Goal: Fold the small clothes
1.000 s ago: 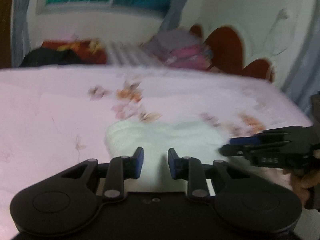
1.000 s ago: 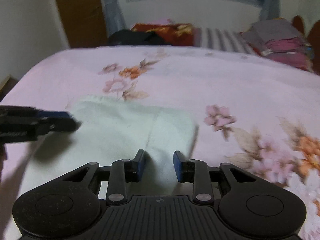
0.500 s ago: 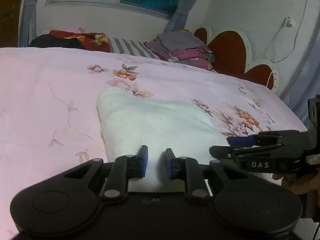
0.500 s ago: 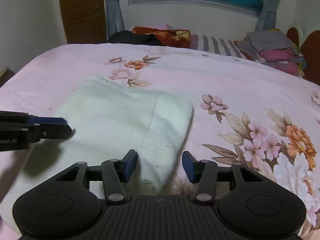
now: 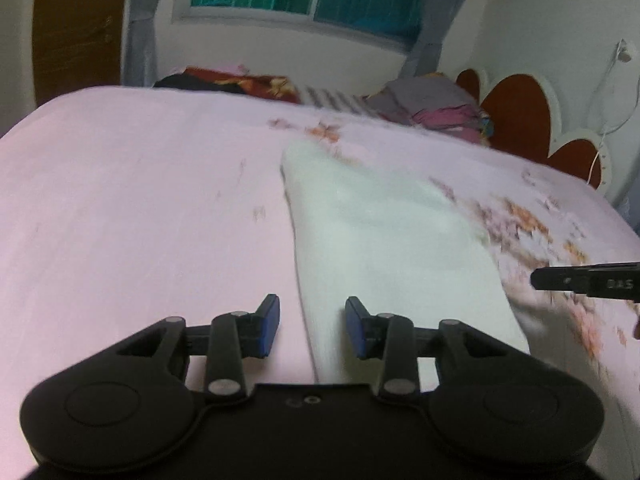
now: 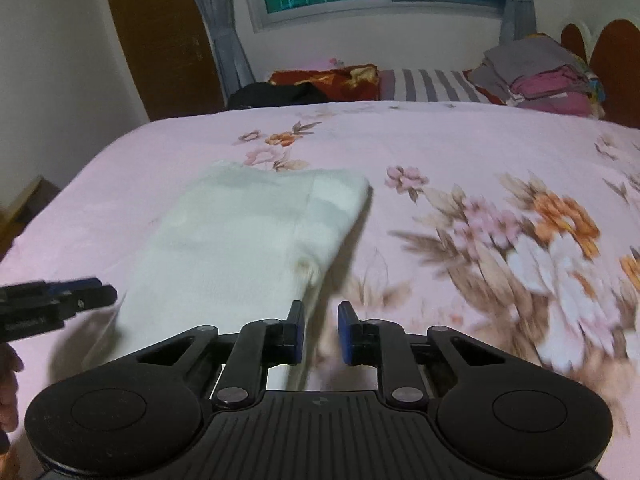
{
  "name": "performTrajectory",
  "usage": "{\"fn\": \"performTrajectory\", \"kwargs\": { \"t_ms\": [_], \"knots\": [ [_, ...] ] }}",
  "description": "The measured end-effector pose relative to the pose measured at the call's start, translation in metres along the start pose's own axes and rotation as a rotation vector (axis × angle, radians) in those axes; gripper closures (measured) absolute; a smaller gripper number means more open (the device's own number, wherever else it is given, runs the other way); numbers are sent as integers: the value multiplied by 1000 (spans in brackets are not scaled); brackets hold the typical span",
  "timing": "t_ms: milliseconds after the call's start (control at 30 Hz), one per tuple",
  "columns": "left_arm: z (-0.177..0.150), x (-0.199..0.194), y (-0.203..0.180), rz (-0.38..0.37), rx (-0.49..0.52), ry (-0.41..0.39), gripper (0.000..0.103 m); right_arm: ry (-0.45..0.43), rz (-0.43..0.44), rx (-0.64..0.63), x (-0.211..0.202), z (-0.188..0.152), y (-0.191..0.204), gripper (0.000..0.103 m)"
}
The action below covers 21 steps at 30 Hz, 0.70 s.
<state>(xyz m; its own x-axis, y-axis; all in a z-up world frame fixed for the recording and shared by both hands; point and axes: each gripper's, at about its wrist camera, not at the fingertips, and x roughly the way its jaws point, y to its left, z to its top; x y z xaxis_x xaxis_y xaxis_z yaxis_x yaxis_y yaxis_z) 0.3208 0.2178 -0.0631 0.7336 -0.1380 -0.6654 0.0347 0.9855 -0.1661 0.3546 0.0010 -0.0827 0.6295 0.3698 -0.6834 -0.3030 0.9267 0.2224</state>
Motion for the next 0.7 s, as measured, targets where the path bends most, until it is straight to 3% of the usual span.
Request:
{"fn": "performTrajectory", "kwargs": {
  "t_ms": [100, 200, 233, 300, 433, 600, 633, 667, 700],
  "knots": [
    [-17, -10, -10, 47, -7, 29, 64, 12, 1, -12, -19, -24, 6, 84],
    [-32, -43, -22, 20, -33, 6, 62, 15, -5, -1, -42, -47, 11, 84],
    [-37, -54, -27, 17, -25, -4, 59, 9, 3, 6, -52, -55, 12, 84],
    [-50, -77, -39, 22, -18, -16, 45, -7, 4, 9, -77, -69, 16, 84],
    [-73, -125, -66, 19, -2, -41, 40, -46, 11, -8, -130, -92, 29, 84],
    [-91, -186, -97, 75, 26, -138, 0, -93, 19, -19, -194, -115, 45, 83],
    [-92, -195, -102, 90, 37, -160, 0, -96, 16, -15, -204, -119, 48, 75],
    [-94, -204, -106, 99, 48, -171, 0, -100, 13, -10, -215, -123, 50, 59],
    [-97, -214, -112, 107, 55, -176, 0, -115, -1, -3, -227, -128, 52, 6]
  ]
}}
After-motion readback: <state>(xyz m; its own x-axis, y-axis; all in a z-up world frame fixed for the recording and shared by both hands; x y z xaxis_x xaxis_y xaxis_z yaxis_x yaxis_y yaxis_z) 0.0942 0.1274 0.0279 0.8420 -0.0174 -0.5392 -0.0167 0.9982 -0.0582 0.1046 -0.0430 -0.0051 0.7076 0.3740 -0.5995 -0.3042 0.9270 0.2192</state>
